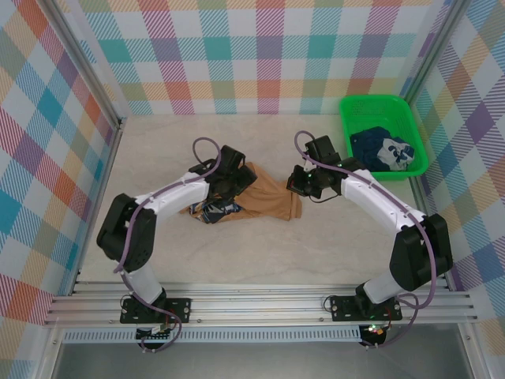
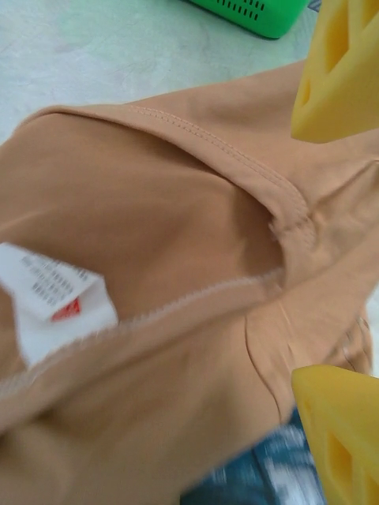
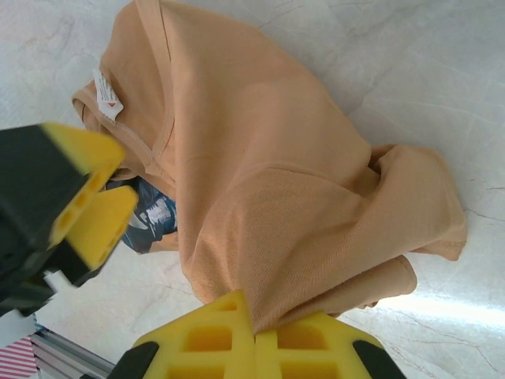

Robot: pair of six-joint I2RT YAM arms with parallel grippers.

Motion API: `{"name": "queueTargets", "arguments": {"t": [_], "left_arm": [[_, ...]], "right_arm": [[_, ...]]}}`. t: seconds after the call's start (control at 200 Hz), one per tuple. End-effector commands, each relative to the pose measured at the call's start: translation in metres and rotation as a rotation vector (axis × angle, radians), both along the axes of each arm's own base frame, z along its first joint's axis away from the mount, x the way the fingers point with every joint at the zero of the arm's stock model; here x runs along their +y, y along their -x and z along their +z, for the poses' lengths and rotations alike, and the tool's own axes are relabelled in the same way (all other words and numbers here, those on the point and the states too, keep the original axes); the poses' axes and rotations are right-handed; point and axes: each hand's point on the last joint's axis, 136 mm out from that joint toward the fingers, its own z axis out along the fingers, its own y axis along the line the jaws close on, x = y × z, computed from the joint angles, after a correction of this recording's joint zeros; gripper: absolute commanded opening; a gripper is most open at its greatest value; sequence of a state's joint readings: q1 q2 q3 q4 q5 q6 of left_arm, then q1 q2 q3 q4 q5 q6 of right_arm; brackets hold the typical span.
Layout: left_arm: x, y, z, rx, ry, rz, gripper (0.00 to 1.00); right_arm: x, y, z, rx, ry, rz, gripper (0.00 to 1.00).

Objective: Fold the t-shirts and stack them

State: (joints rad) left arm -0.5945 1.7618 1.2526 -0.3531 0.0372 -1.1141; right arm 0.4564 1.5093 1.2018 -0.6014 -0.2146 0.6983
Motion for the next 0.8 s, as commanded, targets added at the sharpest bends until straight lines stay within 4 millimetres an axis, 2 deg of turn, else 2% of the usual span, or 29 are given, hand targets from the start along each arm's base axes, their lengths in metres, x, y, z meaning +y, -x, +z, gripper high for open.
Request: {"name": "queueTargets", "arguments": {"t": [0.0,0.07,0.135,0.19,0.255,0.3,0.345,0.42,0.48,0.565,0.69,0.795], "left_arm": [[-0.027,-0.013,0.009,-0.024,0.078,0.032,0.71],[-0.031,-0.019,0.001,-0.010,0.080,0.051,0.60],[-0.041,-0.030,0.003,-0.034,0.107,0.052,0.52],[-0.042,-0.033,0.002,-0.031,0.095,0.055,0.37],[-0.043,-0.036,0.006,-0.050,0.093,0.061,0.11],[-0.042,-0.038,0.013,-0.064,0.090,0.064,0.00],[-0.038,-0.036,0.018,-0.063,0.071,0.061,0.00],[-0.037,-0.036,0.046,-0.112,0.046,0.034,0.00],[-0.035,-0.033,0.076,-0.163,0.012,0.007,0.00],[-0.029,-0.027,0.123,-0.254,-0.022,-0.022,0.00],[-0.021,-0.009,0.187,-0.389,-0.038,-0.078,0.00],[-0.017,0.013,0.232,-0.495,-0.027,-0.133,0.00]], "right_arm": [[0.000,0.005,0.011,-0.013,-0.026,0.016,0.00],[-0.001,0.006,0.012,-0.011,-0.031,0.017,0.00],[-0.002,0.006,0.011,-0.010,-0.031,0.016,0.00],[-0.002,0.006,0.012,-0.011,-0.034,0.019,0.00],[-0.004,0.006,0.011,-0.008,-0.033,0.018,0.00],[-0.006,0.004,0.011,-0.012,-0.030,0.011,0.00],[-0.012,0.001,0.013,-0.015,-0.020,-0.007,0.00],[-0.025,-0.008,0.024,-0.053,-0.018,-0.048,0.00],[-0.036,-0.020,0.046,-0.128,-0.014,-0.076,0.00],[-0.044,-0.036,0.090,-0.270,-0.022,-0.083,0.00],[-0.050,-0.051,0.171,-0.515,-0.026,-0.077,0.00],[-0.056,-0.049,0.234,-0.697,-0.045,-0.079,0.00]]}}
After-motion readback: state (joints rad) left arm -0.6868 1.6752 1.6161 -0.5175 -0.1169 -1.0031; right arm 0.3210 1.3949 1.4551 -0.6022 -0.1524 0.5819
